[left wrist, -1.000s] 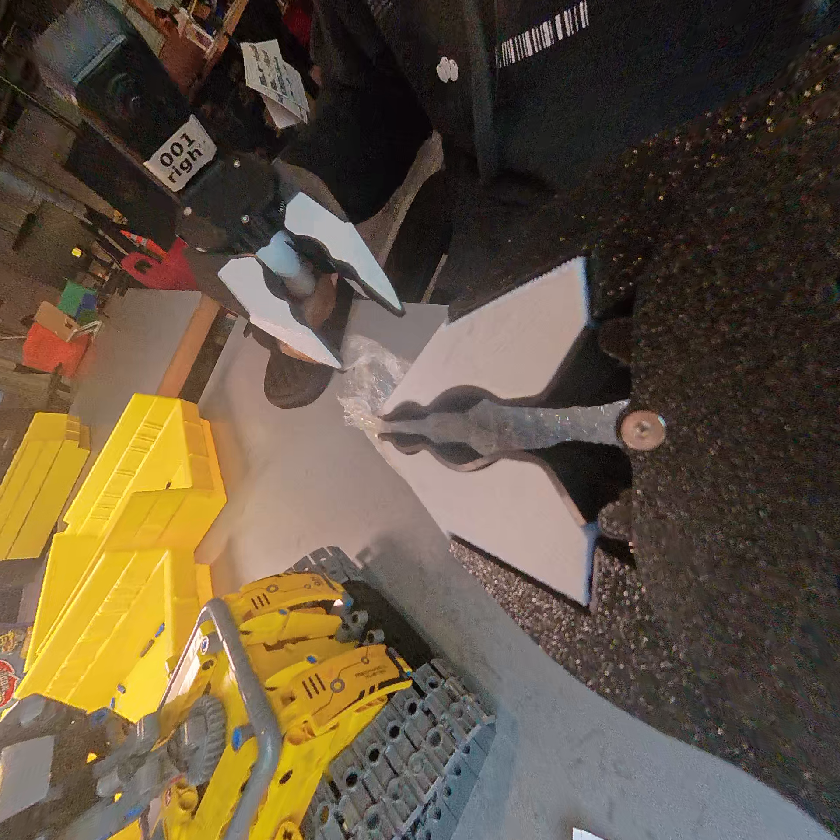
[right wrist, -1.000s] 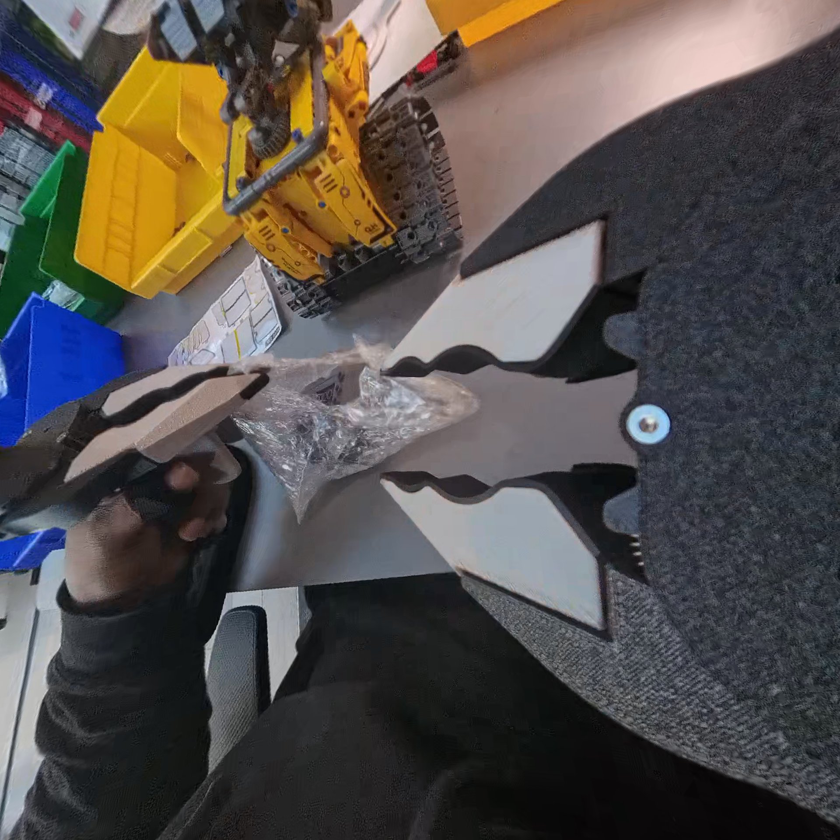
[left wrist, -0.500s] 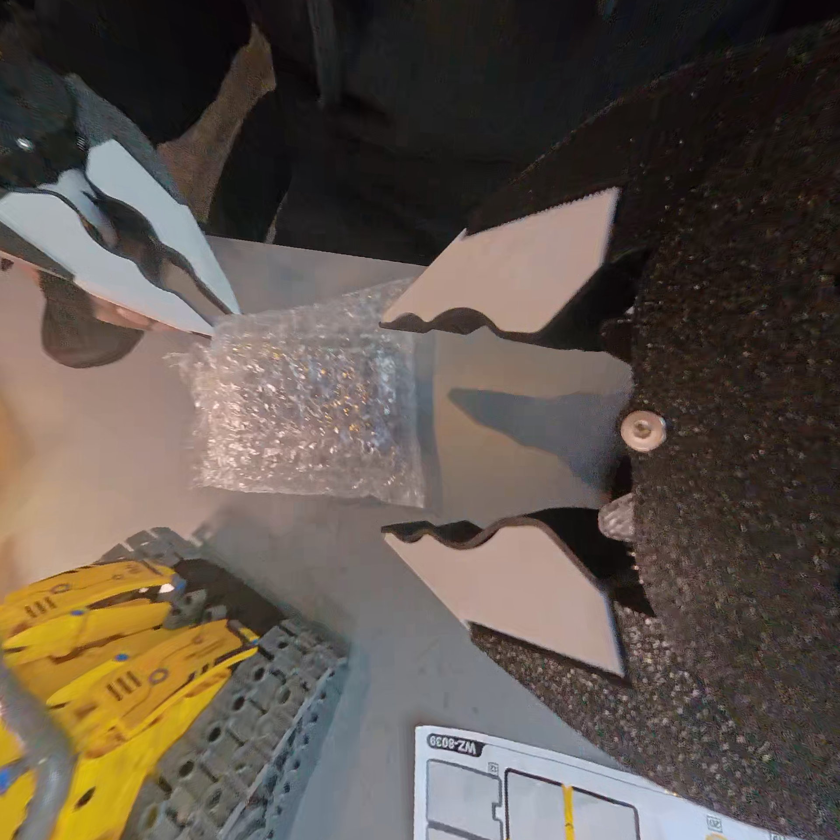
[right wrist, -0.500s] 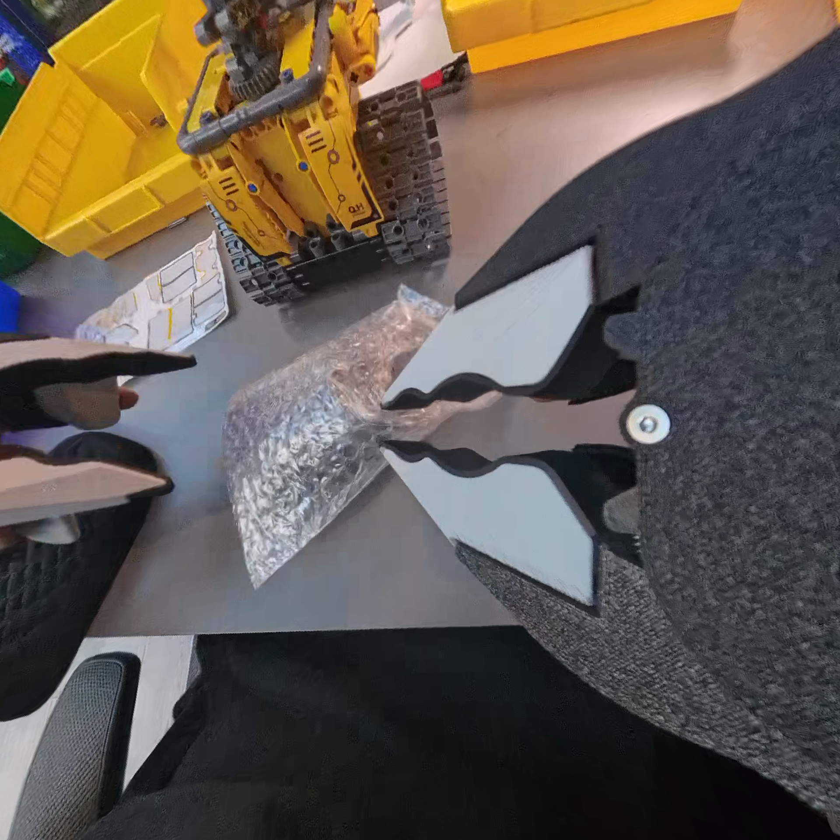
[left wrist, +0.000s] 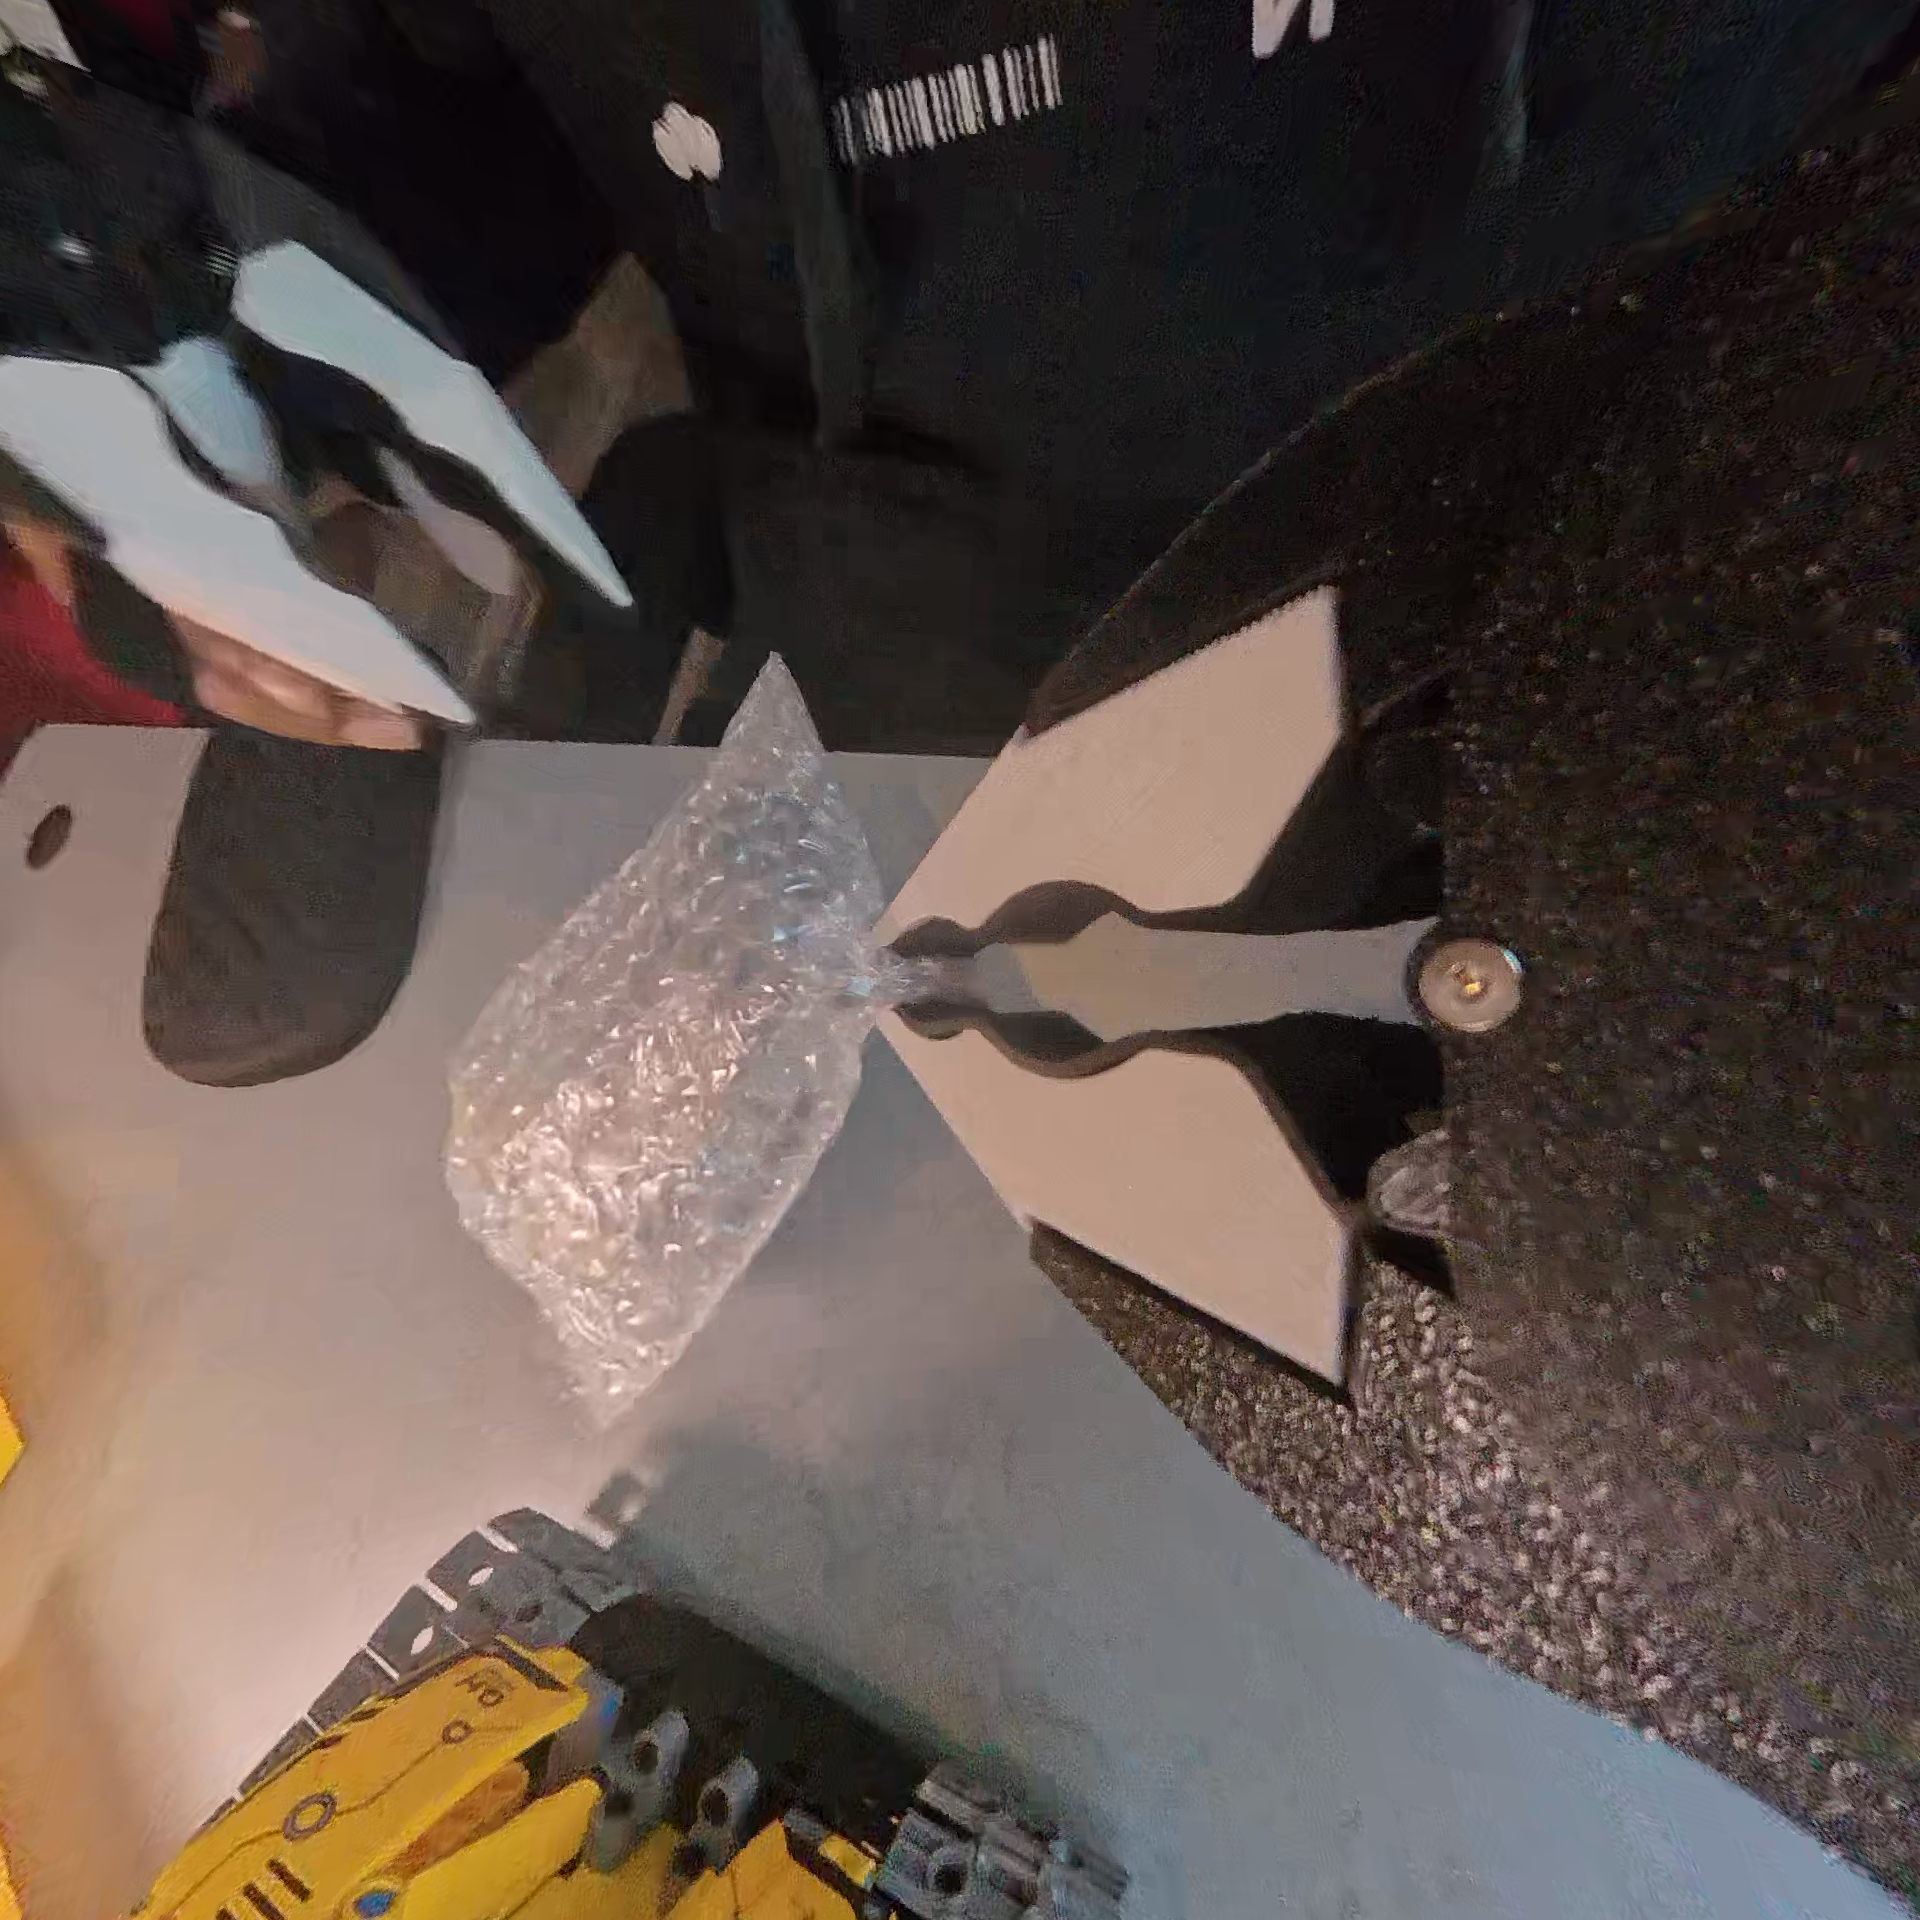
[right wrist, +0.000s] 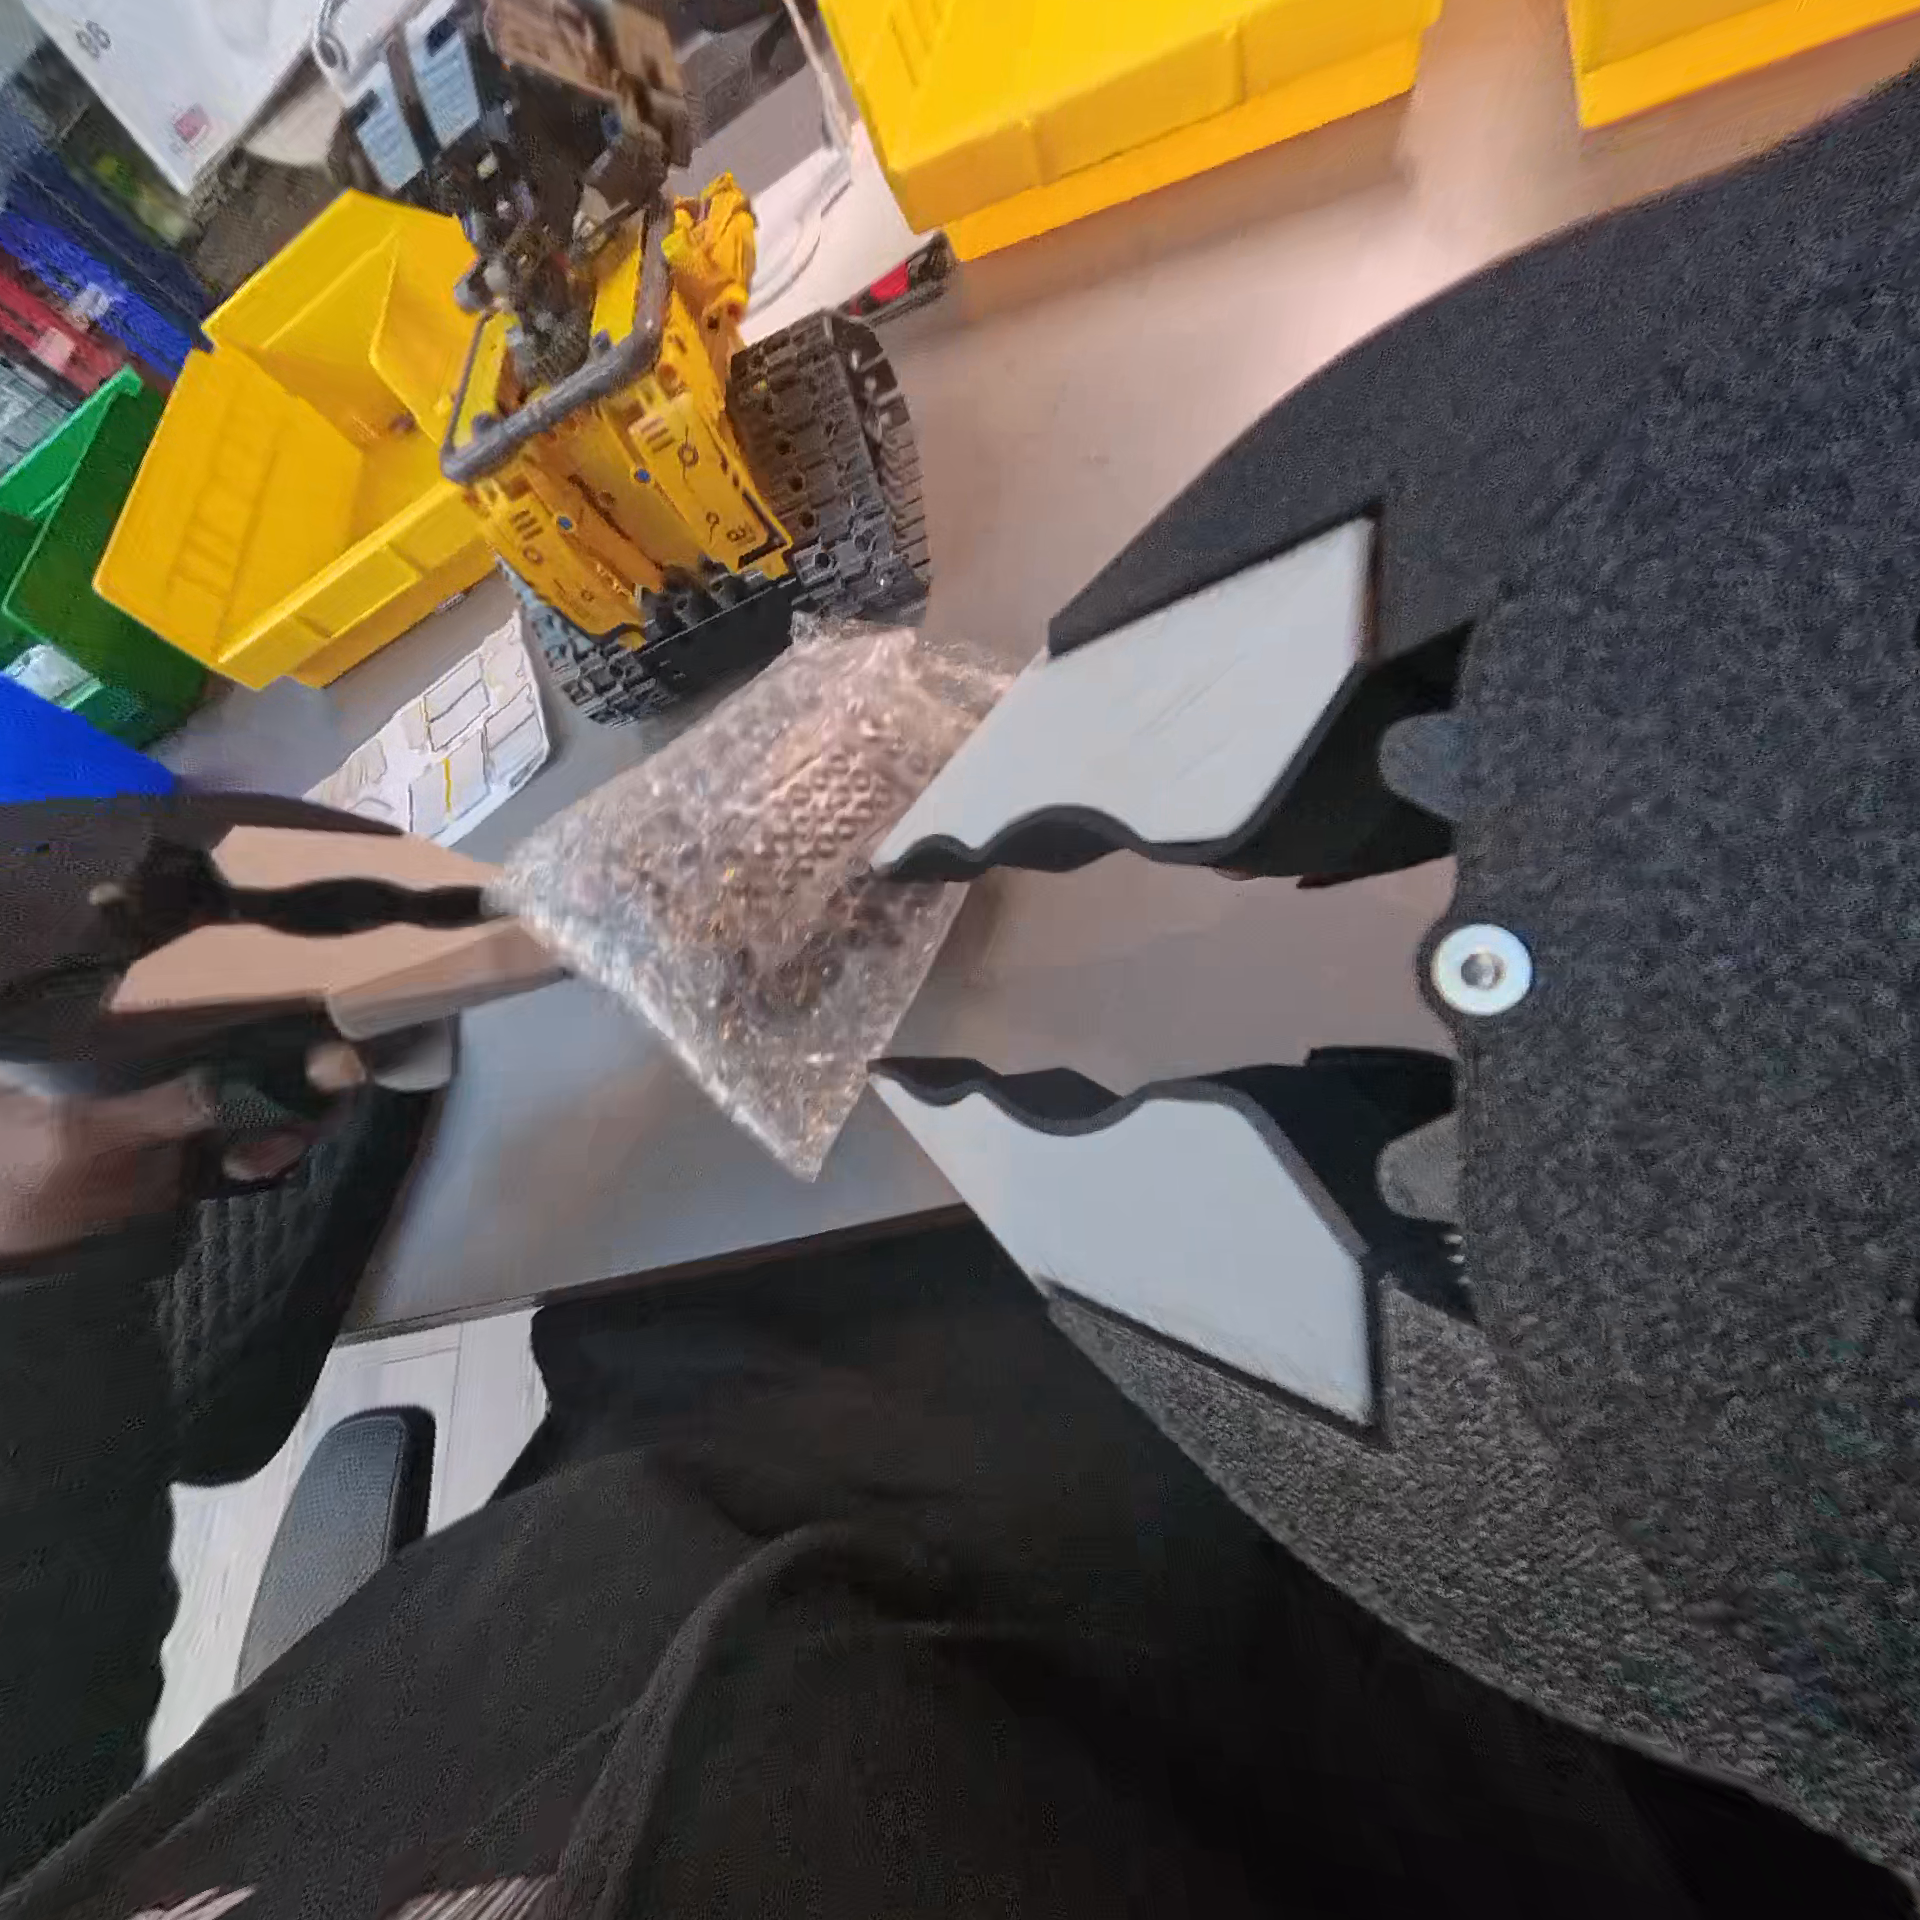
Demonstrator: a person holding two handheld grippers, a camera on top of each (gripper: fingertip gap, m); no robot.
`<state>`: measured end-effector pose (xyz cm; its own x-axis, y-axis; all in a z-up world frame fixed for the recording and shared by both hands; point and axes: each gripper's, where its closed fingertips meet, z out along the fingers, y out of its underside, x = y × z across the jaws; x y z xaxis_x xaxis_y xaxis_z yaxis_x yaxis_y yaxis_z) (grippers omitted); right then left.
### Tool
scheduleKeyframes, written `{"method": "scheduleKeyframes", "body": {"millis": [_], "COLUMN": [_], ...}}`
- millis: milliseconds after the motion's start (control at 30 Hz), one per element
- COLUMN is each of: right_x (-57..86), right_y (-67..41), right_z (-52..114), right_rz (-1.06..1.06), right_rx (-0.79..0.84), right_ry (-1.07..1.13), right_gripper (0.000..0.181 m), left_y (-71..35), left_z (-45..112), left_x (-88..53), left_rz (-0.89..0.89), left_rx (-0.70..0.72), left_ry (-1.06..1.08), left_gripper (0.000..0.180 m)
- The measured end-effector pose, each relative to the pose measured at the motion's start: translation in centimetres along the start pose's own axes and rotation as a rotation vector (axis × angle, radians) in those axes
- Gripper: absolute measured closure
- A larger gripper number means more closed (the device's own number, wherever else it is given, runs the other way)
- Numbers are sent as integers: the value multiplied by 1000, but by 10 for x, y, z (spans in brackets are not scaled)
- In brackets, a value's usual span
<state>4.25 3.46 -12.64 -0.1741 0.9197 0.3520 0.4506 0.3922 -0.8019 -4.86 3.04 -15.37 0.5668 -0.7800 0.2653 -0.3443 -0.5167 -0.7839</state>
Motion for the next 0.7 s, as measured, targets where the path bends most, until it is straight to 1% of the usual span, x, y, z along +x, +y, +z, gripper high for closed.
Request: {"method": "scheduleKeyframes", "body": {"millis": [67, 100, 133, 167, 200, 233, 267, 333, 400, 567, 700], "right_x": [-18, -18, -7, 11, 27, 40, 48, 66, 91, 139, 138], "right_y": [-6, -3, 3, 9, 12, 9, 5, -3, -10, -23, -35], "right_z": [17, 27, 32, 30, 23, 15, 9, -4, -21, -40, -39], "right_rz": [13, -3, -70, -164, -242, -269, -234, -136, -101, -83, -87], "right_rx": [23, 13, -5, -36, -57, -40, -15, 20, 34, -19, -16], "right_ry": [43, 119, 247, 394, 506, 562, 549, 496, 470, 396, 327], "right_gripper": [122, 114, 115, 126, 147, 170, 175, 178, 178, 177, 177], "left_y": [-25, -36, -46, -54, -62, -69, -78, -95, -112, -140, -140], "left_z": [3, 5, 8, 10, 12, 14, 14, 12, 7, 5, -4], "left_x": [7, 9, 9, 9, 7, 5, 2, -7, -17, -37, -41], "left_rz": [-108, -152, -185, -198, -197, -189, -183, -140, -83, -37, -23], "left_rx": [89, 121, 134, 133, 127, 116, 107, 82, 52, 26, 28], "left_ry": [77, 116, 145, 177, 193, 199, 203, 168, 132, 86, 79], "left_gripper": [176, 176, 176, 176, 176, 176, 176, 175, 174, 173, 172]}}
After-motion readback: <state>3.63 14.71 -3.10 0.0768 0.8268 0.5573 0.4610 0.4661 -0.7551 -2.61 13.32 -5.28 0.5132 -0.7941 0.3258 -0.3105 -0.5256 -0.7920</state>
